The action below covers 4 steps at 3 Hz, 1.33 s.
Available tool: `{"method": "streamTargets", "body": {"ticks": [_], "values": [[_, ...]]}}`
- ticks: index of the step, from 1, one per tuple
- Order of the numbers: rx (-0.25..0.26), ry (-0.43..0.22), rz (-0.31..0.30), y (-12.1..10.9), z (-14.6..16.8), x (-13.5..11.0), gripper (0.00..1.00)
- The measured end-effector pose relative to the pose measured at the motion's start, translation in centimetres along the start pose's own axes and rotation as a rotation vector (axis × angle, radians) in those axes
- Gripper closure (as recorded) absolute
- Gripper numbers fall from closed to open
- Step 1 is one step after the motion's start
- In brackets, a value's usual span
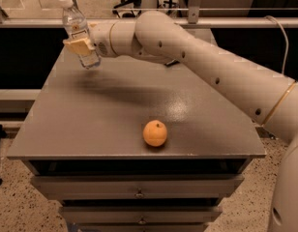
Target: Move blue plastic bottle near green jalapeno chip bag
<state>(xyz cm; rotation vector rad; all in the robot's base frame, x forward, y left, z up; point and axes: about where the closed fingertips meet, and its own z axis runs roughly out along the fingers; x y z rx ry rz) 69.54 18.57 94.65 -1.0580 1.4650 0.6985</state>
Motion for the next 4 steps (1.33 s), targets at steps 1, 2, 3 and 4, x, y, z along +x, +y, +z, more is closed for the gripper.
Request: {"method": "streamTargets", "body": {"ticks": [1, 2, 3, 4], "values": [[0.123, 0.046, -0.002, -3.3, -4.7, 0.6, 1.0], [0.284, 0.079, -0.014, -7.6, -11.9, 0.3, 1.0], [0.423, 0.08, -0.021, -11.6, -18.3, 0.4, 1.0], [0.526, 0.051, -0.008, -14.8, -23.2, 1.3, 1.0]]}}
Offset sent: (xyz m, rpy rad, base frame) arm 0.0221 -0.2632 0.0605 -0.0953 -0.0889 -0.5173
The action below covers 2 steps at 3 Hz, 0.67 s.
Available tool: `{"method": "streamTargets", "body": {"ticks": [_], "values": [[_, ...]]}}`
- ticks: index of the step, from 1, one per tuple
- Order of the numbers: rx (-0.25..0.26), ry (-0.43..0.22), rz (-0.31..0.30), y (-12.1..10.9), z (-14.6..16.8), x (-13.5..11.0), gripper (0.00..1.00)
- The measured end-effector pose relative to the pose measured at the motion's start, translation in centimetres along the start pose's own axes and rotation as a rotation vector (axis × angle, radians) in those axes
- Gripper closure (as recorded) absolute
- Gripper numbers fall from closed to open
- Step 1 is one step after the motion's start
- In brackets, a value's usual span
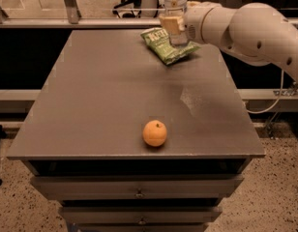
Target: Move blue plastic bottle near green jalapeno chip bag
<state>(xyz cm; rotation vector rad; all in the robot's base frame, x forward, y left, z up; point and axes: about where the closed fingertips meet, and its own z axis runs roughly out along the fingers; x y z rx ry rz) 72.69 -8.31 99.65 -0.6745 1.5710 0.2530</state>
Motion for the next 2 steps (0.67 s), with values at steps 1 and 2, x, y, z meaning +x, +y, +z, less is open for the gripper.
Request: {"method": "streamTargets", "body": {"ticks": [1, 2], "values": [[0.07, -0.036, 0.04, -3.7, -2.0, 1.7, 1.0], [0.116, -0.039, 0.079, -5.9, -3.4, 3.6, 1.0]]}}
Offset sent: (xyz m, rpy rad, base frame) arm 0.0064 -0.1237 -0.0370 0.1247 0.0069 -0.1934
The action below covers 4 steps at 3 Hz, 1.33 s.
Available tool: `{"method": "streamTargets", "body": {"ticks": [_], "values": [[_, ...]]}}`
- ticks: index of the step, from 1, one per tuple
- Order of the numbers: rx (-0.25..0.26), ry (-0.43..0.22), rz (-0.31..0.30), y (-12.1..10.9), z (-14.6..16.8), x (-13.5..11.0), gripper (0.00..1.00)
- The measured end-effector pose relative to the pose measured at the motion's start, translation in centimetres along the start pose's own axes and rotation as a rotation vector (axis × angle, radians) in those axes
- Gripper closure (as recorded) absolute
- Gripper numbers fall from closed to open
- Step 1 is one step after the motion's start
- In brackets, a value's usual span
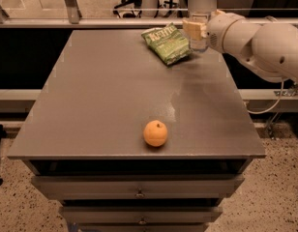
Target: Move blue plastic bottle near green jalapeno chip bag
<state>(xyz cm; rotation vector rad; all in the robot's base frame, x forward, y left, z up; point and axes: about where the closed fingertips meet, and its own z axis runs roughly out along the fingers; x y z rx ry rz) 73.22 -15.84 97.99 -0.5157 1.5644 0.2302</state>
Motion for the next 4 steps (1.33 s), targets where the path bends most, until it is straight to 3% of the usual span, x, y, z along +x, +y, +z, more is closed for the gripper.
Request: {"method": "streamTargets", "body": {"ticks": [2, 3, 4], "values": [[0.068, 0.04, 0.079, -2.4, -1.3, 3.2, 1.0], [0.07, 0.034, 0.116, -3.0, -0.8, 4.2, 1.0], [0.061, 0.031, 0.143, -3.4, 0.0, 5.0, 0.87]]}}
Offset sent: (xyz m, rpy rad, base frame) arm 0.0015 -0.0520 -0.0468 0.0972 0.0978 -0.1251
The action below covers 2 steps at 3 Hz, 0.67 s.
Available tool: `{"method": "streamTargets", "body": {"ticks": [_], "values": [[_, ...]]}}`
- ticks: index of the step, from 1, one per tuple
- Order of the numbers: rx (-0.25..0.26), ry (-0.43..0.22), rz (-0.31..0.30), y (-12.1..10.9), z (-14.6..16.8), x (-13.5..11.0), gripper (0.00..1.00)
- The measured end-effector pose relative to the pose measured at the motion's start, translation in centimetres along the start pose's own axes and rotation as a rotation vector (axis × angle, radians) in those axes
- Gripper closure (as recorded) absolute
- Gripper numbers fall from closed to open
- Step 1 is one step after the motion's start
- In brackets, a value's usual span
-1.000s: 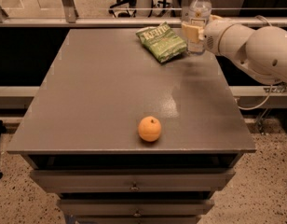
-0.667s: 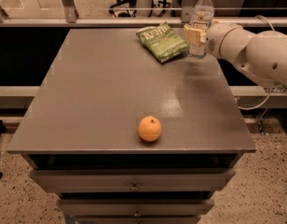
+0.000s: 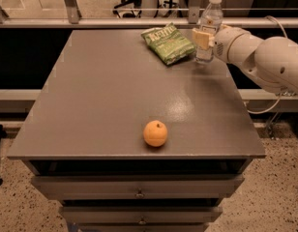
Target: Move blue plastic bottle near green jalapeno chip bag
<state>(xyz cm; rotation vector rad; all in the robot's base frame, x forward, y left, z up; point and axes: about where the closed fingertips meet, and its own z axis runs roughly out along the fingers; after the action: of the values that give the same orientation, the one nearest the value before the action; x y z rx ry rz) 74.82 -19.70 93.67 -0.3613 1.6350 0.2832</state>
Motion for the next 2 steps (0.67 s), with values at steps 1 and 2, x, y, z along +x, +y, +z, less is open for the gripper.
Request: {"method": "streamTargets", "body": {"ticks": [1, 2], "values": [[-0.011, -0.005, 0.021, -0.33, 0.89, 0.87, 0.56], [-0.019, -0.009, 0.033, -0.35, 1.08, 1.45, 0.33]]}}
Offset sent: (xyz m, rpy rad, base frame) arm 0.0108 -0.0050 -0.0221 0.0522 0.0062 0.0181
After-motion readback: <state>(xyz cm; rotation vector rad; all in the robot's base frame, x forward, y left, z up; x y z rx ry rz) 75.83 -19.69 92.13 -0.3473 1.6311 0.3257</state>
